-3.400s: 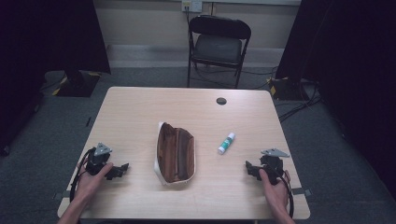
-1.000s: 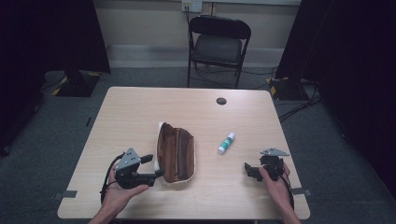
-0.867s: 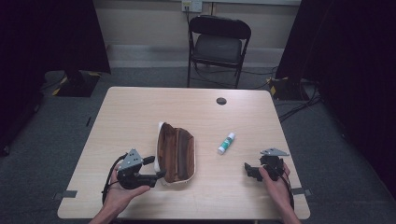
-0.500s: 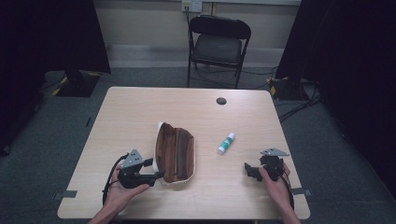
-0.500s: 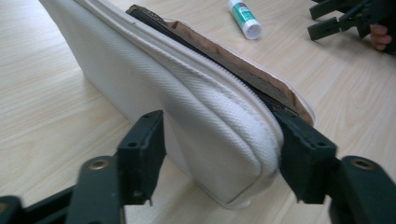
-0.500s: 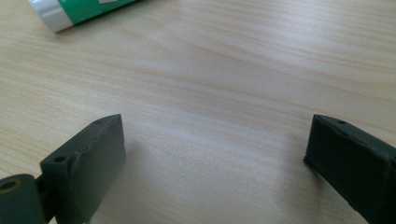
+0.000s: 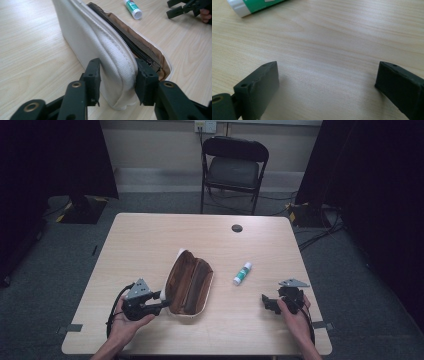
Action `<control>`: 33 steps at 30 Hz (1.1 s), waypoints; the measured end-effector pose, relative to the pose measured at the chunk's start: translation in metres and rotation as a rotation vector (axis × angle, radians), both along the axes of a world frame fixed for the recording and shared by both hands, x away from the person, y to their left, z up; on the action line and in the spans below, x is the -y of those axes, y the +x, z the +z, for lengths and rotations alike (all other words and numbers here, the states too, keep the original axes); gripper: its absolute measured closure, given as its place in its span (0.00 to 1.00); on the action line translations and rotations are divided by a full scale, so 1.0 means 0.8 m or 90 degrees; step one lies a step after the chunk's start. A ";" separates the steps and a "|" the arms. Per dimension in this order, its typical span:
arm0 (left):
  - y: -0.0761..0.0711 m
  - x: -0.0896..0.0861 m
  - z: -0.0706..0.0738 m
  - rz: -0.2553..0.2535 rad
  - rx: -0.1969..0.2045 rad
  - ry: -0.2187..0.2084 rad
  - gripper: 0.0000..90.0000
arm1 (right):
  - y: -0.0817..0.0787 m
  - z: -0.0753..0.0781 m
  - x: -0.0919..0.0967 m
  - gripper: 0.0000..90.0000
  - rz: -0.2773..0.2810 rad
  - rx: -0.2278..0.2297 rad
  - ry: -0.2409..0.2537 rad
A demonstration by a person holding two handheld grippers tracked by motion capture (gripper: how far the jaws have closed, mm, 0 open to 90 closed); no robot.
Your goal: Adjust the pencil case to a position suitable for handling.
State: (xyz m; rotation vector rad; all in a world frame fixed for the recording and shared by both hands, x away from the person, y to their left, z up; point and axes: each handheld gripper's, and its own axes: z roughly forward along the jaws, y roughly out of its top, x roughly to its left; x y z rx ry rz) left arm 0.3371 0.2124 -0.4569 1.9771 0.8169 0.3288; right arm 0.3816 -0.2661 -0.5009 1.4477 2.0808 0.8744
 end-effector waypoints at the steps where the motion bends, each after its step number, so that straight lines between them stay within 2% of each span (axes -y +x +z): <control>1: 0.001 -0.002 0.000 -0.003 0.001 0.001 0.67 | 0.000 0.000 0.000 0.04 0.000 0.000 0.000; 4: 0.002 -0.006 0.001 -0.007 -0.003 -0.010 0.72 | 0.000 0.000 0.000 0.04 0.000 0.000 0.000; 11: 0.003 -0.014 0.005 -0.001 -0.010 -0.006 0.83 | 0.000 0.000 0.000 0.04 0.000 0.000 0.000; 13: 0.004 -0.015 0.005 -0.005 -0.008 -0.012 0.84 | 0.000 0.000 0.000 0.04 0.000 0.000 0.000; 17: 0.005 -0.018 0.007 -0.010 -0.012 -0.019 0.85 | 0.000 0.000 0.000 0.04 0.000 0.000 0.000; 22: 0.004 -0.016 0.008 -0.034 -0.025 -0.031 0.86 | 0.000 0.000 0.000 0.04 0.000 0.000 0.000; 24: 0.004 -0.017 0.008 -0.045 -0.031 -0.044 0.86 | 0.000 0.000 0.000 0.04 0.000 0.000 0.000; 30: 0.002 -0.020 0.009 -0.075 -0.030 -0.065 0.86 | 0.000 0.000 0.000 0.04 0.000 0.000 0.000; 31: 0.002 -0.022 0.010 -0.076 -0.029 -0.058 0.86 | 0.000 0.000 0.000 0.04 0.000 0.000 0.000; 33: 0.002 -0.026 0.010 -0.075 -0.031 -0.061 0.86 | 0.000 0.000 0.000 0.04 0.000 0.000 0.000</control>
